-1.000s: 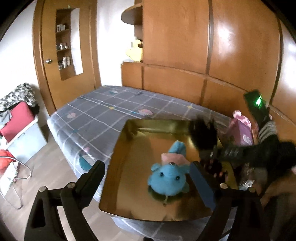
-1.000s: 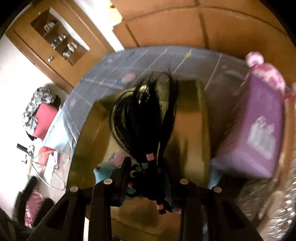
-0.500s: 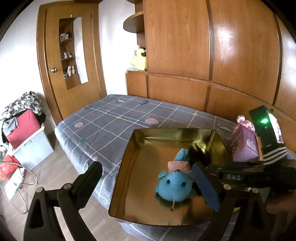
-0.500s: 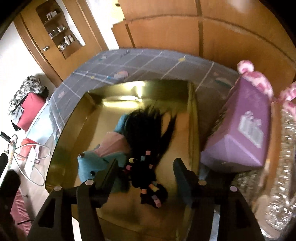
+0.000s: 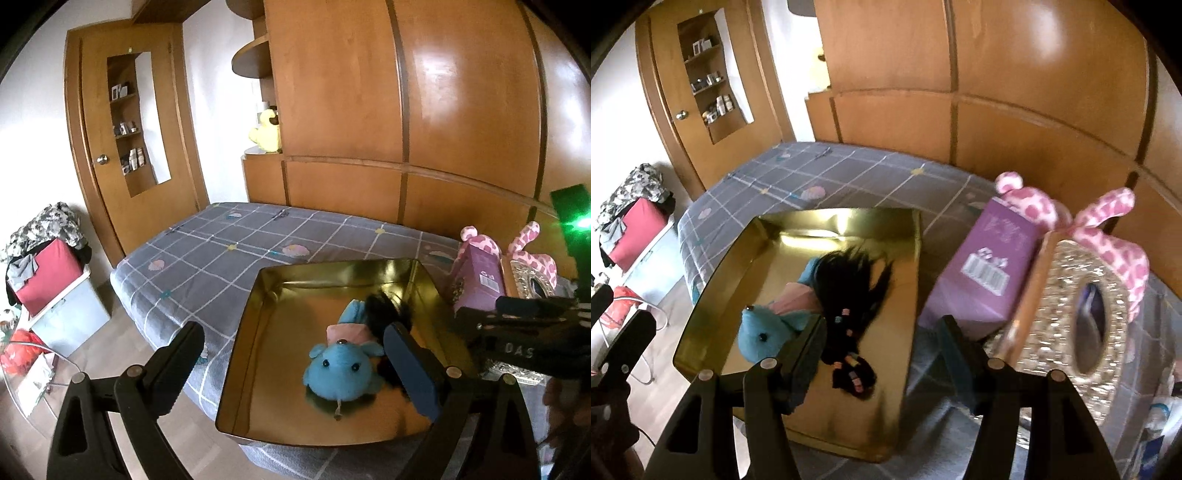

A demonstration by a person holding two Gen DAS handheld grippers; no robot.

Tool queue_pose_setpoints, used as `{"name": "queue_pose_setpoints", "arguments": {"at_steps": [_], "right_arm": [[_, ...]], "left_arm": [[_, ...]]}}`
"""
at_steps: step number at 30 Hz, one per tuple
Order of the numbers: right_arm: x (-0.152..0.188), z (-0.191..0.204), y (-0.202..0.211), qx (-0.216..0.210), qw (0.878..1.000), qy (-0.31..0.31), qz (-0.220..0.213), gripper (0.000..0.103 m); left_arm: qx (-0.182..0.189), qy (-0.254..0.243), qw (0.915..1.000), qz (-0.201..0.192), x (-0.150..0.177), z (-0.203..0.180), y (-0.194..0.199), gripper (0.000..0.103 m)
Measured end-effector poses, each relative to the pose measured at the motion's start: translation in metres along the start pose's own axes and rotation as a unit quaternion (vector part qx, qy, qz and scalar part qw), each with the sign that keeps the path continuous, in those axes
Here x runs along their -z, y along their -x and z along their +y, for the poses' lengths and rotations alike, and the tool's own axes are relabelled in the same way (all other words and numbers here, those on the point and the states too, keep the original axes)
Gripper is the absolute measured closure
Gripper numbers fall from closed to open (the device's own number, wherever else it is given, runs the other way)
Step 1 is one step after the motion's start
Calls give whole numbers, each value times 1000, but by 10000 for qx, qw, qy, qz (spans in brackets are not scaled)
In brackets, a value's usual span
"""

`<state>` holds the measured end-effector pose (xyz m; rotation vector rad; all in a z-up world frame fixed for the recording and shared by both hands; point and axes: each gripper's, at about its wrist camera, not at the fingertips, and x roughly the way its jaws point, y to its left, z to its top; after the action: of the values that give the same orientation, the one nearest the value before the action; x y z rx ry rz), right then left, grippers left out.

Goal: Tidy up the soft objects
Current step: 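Carry the black wig over the gold tray and release it with the right tool, then move both tools back toward the white glove and towel roll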

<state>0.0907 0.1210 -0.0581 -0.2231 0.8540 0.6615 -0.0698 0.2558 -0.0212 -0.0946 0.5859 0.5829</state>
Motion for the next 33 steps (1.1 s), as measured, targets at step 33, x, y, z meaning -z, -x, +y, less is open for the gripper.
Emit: {"name": "queue_pose_setpoints", "arguments": {"at_steps": [33], "right_arm": [[47, -161, 101, 1383, 9819, -1102, -684, 40]], "left_arm": [[793, -1080, 9907, -222, -5, -92, 23, 5]]}}
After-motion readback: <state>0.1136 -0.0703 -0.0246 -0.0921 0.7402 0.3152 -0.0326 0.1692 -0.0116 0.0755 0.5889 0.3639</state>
